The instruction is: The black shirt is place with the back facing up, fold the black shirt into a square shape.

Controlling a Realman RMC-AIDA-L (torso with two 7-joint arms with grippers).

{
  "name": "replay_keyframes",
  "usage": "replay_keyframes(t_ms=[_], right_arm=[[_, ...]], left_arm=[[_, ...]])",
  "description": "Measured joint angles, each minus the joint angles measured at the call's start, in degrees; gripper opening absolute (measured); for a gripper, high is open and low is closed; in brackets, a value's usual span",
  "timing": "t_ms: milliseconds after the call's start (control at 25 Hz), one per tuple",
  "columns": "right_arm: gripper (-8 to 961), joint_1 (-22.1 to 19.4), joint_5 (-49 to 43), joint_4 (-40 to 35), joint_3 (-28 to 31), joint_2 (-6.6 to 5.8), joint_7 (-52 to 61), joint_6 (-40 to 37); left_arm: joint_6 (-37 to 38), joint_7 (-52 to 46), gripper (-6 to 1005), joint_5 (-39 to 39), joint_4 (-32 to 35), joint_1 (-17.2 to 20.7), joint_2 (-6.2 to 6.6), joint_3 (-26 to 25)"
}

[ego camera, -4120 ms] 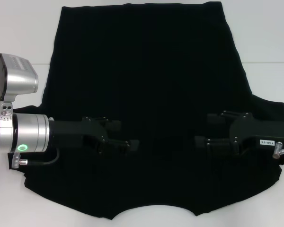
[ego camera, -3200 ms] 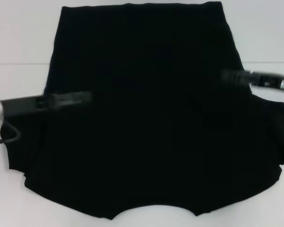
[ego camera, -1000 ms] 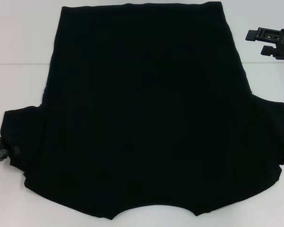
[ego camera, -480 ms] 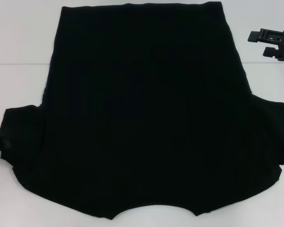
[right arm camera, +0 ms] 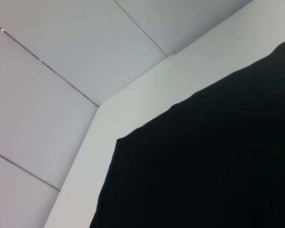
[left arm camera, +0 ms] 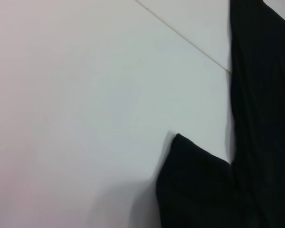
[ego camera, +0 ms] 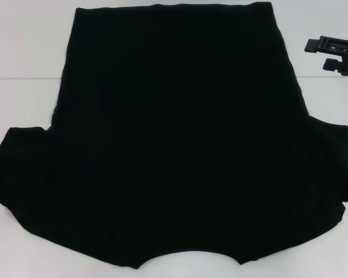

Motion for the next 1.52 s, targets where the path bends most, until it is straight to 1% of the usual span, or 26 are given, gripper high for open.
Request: replay_keyframes(t_ms=[120,240,400,520,600,760,880,1000,1080,1160,1280,1360,1440,1520], right_arm=[[843,0.0,0.0,0.0,0.2,0.00,0.0,0.0],[841,-0.1,0.0,0.0,0.7,-0.03,0.0,0.0],[839,-0.2,0.0,0.0,0.9,-0.09,-0.1,0.0],[837,-0.2,0.0,0.0,0.9,-0.10,-0.1,0.0],[835,-0.2,0.0,0.0,0.9,-0.09,-0.1,0.0],[832,-0.1,0.0,0.0,0.9,-0.08,0.0,0.0],[830,-0.2,0.0,0.0,0.9,-0.09,0.0,0.0],[828,-0.2,0.0,0.0,0.9,-0.08,0.0,-0.1],[827,-0.2,-0.1,0.0,0.9,-0.08,-0.1,0.0],[826,-0.3,-0.2,0.0,0.9,-0.09,-0.2,0.1],[824,-0.4,-0.3,0.0,0.9,-0.08,-0.3,0.3],[822,-0.4,-0.3,0.0,0.9,-0.10,-0.4,0.4],[821,-0.5,-0.3,0.0,0.9,-0.21,-0.4,0.5],[820,-0.5,-0.3,0.0,0.8,-0.29,-0.3,0.4]], left_arm=[[1.5,0.0,42,-0.2,1.2,-0.2,-0.10,0.1],[1.9,-1.1,52,-0.7,4.1,0.3,-0.43,-0.3],[3.2,-1.6,64,-1.3,5.3,0.5,-0.18,-0.7],[4.1,-1.6,73,-1.3,4.4,-0.3,-0.05,0.2],[4.7,-1.6,80,-1.3,3.6,-1.2,-0.05,1.7],[6.7,-1.9,92,-1.5,3.1,-3.7,-0.43,4.6],[8.5,-1.9,101,-1.5,3.2,-6.0,-0.85,6.9],[11.4,-1.9,111,-1.7,3.6,-8.6,-1.26,11.1],[12.7,-1.8,117,-1.8,3.7,-9.9,-1.82,15.4],[13.3,-2.0,123,-1.8,3.6,-10.6,-2.70,20.1],[13.6,-2.6,132,-1.9,3.1,-11.1,-3.60,24.5],[14.7,-3.1,139,-2.2,2.8,-11.0,-3.50,25.1],[16.8,-2.6,145,-3.5,2.7,-10.5,-2.82,24.6],[17.7,-2.7,151,-4.1,2.9,-9.5,-1.81,23.4]])
